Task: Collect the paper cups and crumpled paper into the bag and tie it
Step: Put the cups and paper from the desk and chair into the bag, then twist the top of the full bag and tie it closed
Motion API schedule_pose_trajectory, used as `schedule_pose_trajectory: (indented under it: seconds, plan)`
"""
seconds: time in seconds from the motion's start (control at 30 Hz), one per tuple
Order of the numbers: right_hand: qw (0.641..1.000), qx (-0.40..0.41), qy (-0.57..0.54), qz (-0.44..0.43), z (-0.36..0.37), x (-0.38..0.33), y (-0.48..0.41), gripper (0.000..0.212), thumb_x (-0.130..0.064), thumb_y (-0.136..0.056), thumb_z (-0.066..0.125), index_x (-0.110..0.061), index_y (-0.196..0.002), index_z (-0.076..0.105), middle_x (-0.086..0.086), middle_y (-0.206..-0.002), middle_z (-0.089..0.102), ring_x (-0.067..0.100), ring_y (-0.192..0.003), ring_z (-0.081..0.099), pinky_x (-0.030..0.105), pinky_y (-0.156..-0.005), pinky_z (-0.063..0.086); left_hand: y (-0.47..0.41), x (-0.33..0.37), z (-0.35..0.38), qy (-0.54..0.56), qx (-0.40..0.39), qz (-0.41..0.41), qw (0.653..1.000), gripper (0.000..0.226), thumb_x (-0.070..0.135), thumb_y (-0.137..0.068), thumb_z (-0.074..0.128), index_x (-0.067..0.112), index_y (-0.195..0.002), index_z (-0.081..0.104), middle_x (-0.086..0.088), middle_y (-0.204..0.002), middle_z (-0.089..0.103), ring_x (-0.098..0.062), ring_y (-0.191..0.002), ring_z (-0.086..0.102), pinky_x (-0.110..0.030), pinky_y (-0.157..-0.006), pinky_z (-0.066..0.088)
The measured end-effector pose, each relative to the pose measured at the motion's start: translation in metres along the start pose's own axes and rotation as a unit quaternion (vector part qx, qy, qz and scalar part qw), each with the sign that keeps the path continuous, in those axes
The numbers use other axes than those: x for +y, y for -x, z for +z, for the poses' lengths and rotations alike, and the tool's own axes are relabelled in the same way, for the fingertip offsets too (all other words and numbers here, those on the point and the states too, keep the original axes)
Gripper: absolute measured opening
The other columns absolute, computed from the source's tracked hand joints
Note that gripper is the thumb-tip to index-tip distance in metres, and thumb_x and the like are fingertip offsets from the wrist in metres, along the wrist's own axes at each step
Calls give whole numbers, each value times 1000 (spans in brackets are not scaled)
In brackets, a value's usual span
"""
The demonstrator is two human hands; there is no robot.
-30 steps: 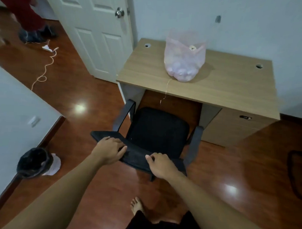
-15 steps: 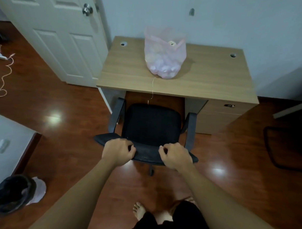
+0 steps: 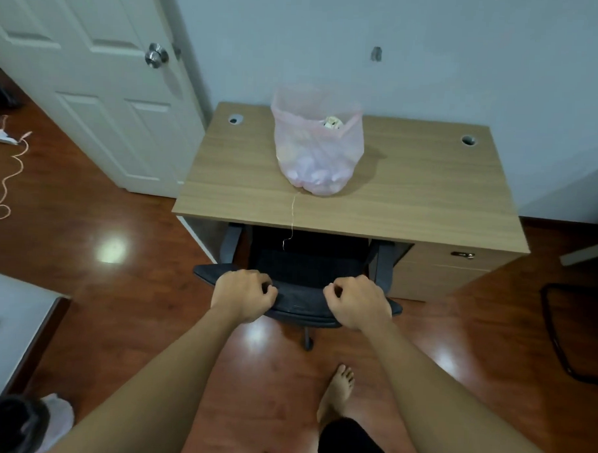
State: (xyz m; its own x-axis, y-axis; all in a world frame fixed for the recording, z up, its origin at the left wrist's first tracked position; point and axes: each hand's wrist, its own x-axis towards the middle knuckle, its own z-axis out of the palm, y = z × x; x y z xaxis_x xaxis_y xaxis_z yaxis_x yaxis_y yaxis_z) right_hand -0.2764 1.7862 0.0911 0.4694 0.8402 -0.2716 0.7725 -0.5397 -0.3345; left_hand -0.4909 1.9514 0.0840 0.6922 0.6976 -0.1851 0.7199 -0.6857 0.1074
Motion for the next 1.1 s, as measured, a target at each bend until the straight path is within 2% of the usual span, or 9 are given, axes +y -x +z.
schedule_pose_trajectory:
  seconds: [0.17,0.33,0.47,0.6,0.77,0.83,0.9,1.0,1.1]
  plan:
    - [1000,-8,-6,-3,-27,20,-67,50,-59,-99,36,-25,-72,62,-1,-71,64,27,-67,63,42,-72,60,-67,11,-10,-3,-13,-9,1000,50,58,-93,38,37,-115,78,10,-110,78,-17,-96,72,-33,-72,48]
    - [1000,-18,-16,-11,-47,33,-119,49,-58,-99,40,-24,-72,62,-3,-70,65,28,-69,64,38,-65,51,-119,15,-15,-5,-19,-19,1000,54,61,-91,36,38,-120,76,9,-119,76,-20,-105,72,-35,-80,49]
    - [999,-31,-30,-2,-60,36,-148,47,-58,-96,45,-22,-84,72,2,-83,72,35,-82,68,39,-71,53,-146,17,-22,4,-25,-29,999,58,62,-89,34,38,-123,75,8,-122,76,-20,-108,71,-36,-82,49]
    - [995,-80,-55,-12,-68,36,-167,36,-53,-97,51,-25,-88,73,-2,-91,72,29,-87,67,38,-74,54,-162,15,-28,13,-27,-30,999,57,62,-90,35,39,-122,76,11,-125,74,-18,-111,70,-35,-82,48]
    - [990,-102,-89,31,-68,30,-186,48,-55,-100,49,-20,-70,63,-2,-75,67,29,-78,65,41,-71,56,-171,9,-35,16,-80,-31,996,51,62,-91,39,41,-120,75,15,-128,70,-17,-115,66,-38,-86,49]
    - [987,-92,-118,60,-68,34,-200,49,-52,-100,53,-18,-65,57,-1,-70,64,31,-77,65,40,-69,54,-184,4,-40,63,-134,-49,988,48,62,-90,42,39,-113,77,14,-121,72,-18,-111,67,-40,-89,53]
    - [985,-71,-129,88,-73,40,-221,47,-55,-95,52,-18,-67,59,2,-75,67,33,-81,66,41,-72,56,-206,-9,-43,185,-171,-87,964,48,61,-90,44,30,-102,78,12,-104,79,-19,-99,71,-41,-88,58]
    - [979,-22,-154,130,-92,40,-255,50,-61,-90,46,-17,-72,61,2,-77,70,33,-82,67,44,-75,58,-251,-36,-44,376,-138,-152,904,37,45,-97,54,19,-93,80,6,-87,82,-20,-82,78,-38,-82,63]
    - [969,26,-186,162,-117,33,-291,54,-65,-89,43,-17,-74,65,0,-74,72,30,-82,70,44,-78,59,-301,-52,-67,465,-84,-194,860,29,24,-104,53,15,-94,78,-3,-87,82,-22,-70,75,-27,-62,54]
